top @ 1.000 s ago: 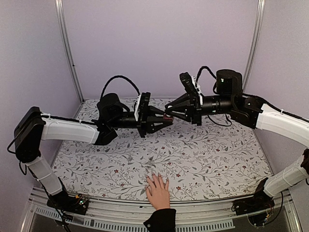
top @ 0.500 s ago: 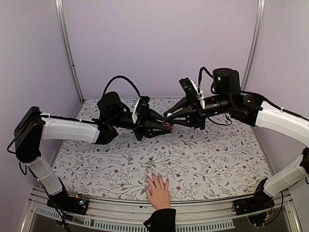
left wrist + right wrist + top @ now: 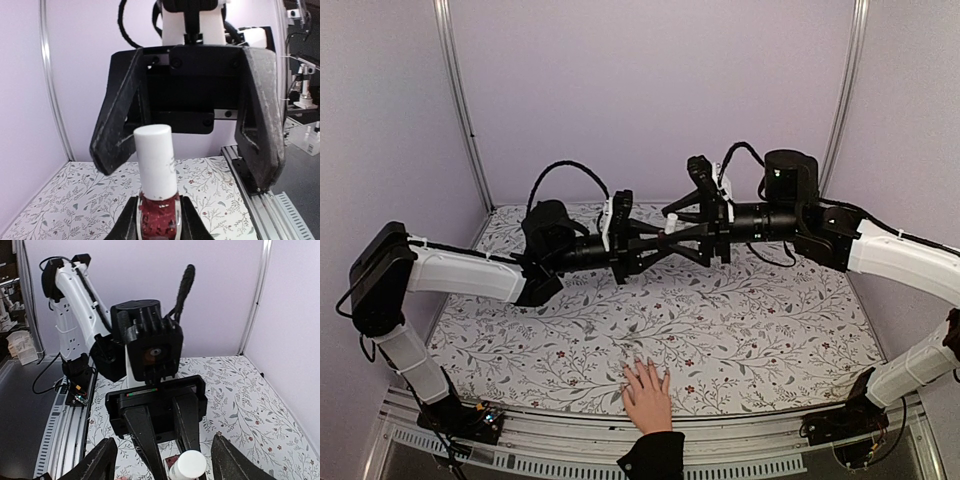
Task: Paint the nails
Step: Unscrew the nail polish bottle.
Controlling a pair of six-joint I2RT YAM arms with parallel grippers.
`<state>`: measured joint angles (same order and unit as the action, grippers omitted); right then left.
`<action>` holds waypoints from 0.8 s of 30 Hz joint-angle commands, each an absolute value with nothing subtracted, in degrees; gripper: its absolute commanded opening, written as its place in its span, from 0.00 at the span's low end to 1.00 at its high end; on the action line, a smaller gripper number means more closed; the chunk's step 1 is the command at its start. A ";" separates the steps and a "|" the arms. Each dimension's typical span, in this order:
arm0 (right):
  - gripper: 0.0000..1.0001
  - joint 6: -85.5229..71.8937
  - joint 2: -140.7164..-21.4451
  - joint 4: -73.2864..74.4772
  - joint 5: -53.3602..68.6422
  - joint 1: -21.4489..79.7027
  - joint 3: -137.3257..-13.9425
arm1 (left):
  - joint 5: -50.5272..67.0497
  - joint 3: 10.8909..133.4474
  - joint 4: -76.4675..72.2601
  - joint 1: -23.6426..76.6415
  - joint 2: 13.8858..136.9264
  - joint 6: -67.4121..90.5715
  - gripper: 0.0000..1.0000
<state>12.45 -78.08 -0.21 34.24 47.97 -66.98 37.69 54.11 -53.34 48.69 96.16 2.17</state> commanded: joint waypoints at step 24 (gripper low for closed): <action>0.40 -9.02 -80.84 -5.41 11.62 48.08 -66.02 | 4.82 55.85 -48.81 55.32 96.38 -10.09 0.00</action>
